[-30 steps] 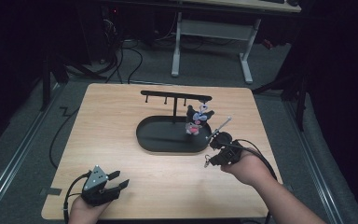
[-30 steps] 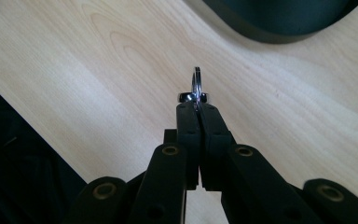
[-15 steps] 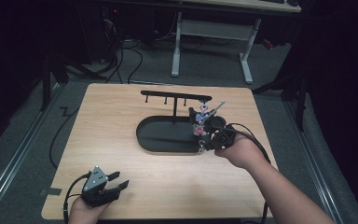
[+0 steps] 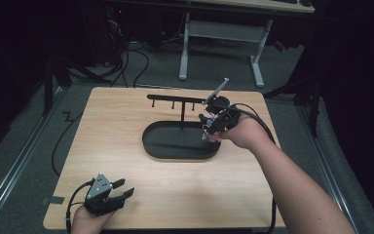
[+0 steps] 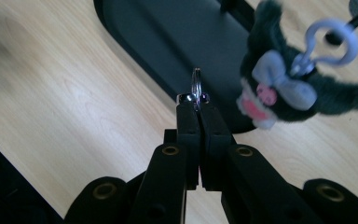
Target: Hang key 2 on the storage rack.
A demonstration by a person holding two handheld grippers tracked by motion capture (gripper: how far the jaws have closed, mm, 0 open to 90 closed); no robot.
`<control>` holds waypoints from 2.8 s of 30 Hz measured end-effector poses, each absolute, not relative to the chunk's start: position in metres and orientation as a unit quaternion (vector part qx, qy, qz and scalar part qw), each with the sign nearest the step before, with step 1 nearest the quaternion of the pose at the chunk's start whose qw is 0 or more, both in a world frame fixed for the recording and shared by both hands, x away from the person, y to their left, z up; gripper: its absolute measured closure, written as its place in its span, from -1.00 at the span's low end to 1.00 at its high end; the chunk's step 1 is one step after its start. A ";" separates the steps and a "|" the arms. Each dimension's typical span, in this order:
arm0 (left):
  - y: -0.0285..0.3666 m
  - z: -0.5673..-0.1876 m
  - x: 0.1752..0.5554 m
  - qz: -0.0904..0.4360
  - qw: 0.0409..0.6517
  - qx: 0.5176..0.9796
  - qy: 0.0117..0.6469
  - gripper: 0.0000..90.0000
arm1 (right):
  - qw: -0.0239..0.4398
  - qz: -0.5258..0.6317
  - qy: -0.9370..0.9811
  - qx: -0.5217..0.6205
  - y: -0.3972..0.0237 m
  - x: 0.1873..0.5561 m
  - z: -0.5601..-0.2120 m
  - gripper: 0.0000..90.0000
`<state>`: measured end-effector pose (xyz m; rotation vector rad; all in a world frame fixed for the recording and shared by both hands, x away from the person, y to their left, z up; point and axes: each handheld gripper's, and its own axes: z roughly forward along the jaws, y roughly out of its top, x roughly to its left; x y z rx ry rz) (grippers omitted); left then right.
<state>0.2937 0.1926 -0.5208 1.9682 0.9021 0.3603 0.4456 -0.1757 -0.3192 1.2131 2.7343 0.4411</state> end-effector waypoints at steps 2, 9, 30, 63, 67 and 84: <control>0.194 -0.520 0.294 0.146 0.457 0.797 0.367 0.09 | 0.060 0.143 0.902 0.403 -0.173 0.452 -0.315 0.98; 0.196 -0.520 0.294 0.147 0.456 0.798 0.366 0.10 | 0.062 0.144 0.899 0.408 -0.163 0.471 -0.309 0.98; 0.200 -0.520 0.291 0.143 0.459 0.797 0.367 0.12 | 0.055 0.127 0.898 0.417 -0.142 0.516 -0.317 0.98; 0.196 -0.521 0.287 0.143 0.451 0.805 0.357 0.11 | 0.118 0.199 0.868 0.440 -0.163 0.492 -0.322 0.51; 0.194 -0.522 0.287 0.142 0.450 0.806 0.357 0.10 | 0.126 0.229 0.859 0.440 -0.174 0.464 -0.335 0.38; 0.188 -0.526 0.287 0.141 0.443 0.810 0.359 0.10 | 0.138 0.297 0.831 0.450 -0.229 0.383 -0.409 0.20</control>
